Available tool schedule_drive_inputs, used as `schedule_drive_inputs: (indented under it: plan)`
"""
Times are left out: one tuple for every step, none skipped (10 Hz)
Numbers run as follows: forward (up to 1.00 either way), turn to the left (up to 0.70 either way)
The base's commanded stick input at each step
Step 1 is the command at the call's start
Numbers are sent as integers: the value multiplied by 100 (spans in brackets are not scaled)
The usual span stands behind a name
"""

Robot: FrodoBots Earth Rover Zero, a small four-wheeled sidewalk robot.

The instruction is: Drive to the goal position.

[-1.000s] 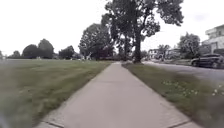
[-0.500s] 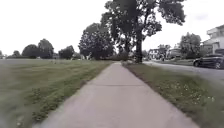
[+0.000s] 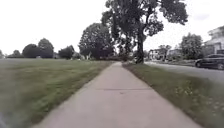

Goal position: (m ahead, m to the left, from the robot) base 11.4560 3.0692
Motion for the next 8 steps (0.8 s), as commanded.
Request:
schedule_drive_inputs:
  plan:
    - [70,0]
    - [70,0]
    - [70,0]
    - [70,0]
    - [70,0]
    - [70,0]
    - [70,0]
    - [70,0]
